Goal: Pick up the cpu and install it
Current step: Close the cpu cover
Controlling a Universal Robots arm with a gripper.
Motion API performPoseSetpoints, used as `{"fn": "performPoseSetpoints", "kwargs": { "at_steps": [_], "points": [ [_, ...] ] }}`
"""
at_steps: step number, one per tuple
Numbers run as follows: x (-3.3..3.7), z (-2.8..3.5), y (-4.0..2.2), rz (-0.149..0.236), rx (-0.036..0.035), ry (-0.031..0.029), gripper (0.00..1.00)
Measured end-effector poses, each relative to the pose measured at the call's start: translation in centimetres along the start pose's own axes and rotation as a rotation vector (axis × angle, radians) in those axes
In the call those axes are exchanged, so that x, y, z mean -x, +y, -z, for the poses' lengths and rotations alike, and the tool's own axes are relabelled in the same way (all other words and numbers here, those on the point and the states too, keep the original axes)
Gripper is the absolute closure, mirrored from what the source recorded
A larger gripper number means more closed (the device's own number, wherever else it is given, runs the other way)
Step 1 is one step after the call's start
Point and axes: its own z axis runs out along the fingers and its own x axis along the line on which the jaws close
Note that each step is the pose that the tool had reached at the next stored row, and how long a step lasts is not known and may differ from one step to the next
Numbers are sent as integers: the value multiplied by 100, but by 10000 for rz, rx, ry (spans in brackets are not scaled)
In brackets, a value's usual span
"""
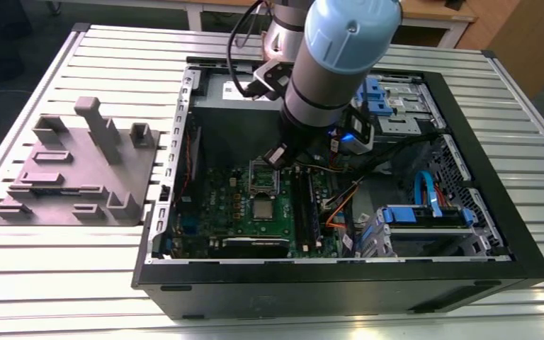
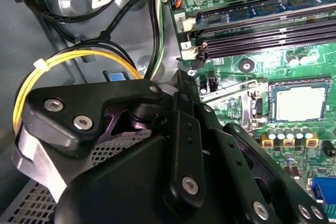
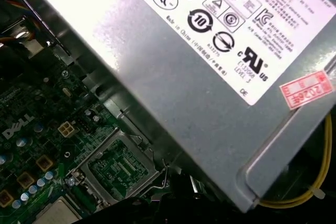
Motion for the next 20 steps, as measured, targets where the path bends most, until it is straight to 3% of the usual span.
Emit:
{"fn": "performPoseSetpoints", "kwargs": {
  "at_steps": [9,15,20],
  "points": [
    [-28,-17,24,72,7,17,90],
    [-28,3,30,64,-95,120,90],
    [-22,61,43,60,-160,187,90]
  ]
}}
